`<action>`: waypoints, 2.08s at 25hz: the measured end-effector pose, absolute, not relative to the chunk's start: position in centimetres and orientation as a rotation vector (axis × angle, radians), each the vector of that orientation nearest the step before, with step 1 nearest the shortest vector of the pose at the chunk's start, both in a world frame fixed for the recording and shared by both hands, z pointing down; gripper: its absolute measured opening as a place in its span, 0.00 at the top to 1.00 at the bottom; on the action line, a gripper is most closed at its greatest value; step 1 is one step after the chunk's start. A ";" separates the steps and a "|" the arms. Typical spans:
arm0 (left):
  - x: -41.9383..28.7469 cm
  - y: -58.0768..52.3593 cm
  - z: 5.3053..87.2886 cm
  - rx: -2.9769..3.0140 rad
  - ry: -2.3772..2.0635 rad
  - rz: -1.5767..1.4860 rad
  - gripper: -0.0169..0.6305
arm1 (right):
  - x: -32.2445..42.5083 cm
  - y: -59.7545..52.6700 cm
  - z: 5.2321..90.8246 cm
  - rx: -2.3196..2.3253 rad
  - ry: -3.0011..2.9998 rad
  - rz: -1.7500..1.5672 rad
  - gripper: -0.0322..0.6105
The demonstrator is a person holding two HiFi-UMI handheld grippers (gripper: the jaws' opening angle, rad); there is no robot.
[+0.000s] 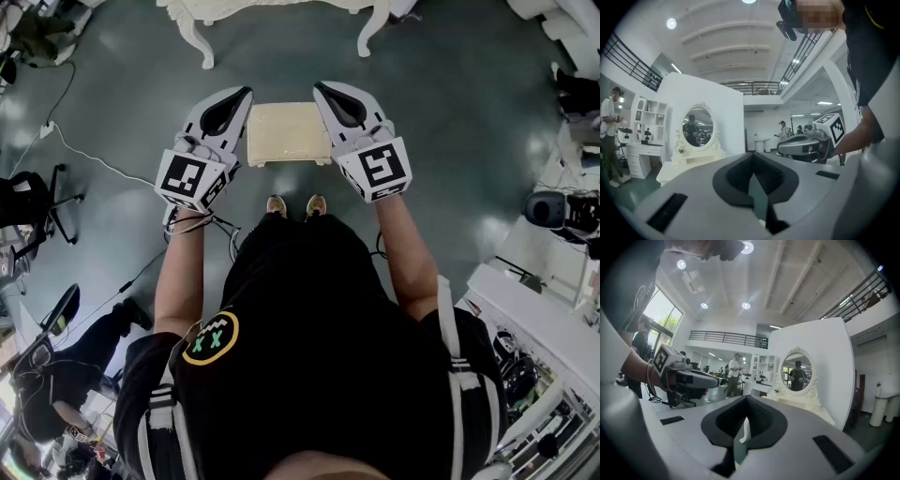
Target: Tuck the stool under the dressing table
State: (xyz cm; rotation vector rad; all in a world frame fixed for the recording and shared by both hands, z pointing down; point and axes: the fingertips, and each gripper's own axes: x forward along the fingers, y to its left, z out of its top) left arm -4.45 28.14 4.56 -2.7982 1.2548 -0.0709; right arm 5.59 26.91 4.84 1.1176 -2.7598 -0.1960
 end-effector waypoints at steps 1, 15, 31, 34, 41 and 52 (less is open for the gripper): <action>-4.5 28.1 4.5 -2.798 1.258 -0.070 0.94 | 5.6 26.9 4.8 1.116 -2.759 -0.195 0.92; -5.1 26.9 5.0 -2.804 1.267 -0.071 0.94 | 5.0 25.7 5.1 1.117 -2.758 -0.196 0.92; -5.1 26.2 6.1 -2.792 1.284 -0.105 0.54 | 5.4 25.2 6.1 1.119 -2.792 -0.102 0.49; -5.1 26.1 6.2 -2.791 1.279 -0.105 0.40 | 5.3 24.9 6.3 1.114 -2.788 -0.074 0.25; -5.5 26.0 7.1 -2.762 1.272 -0.141 0.26 | 5.3 24.5 7.5 1.114 -2.762 -0.056 0.07; -5.7 26.2 10.4 -2.800 1.302 -0.190 0.26 | 5.8 24.6 10.6 1.104 -2.723 -0.023 0.07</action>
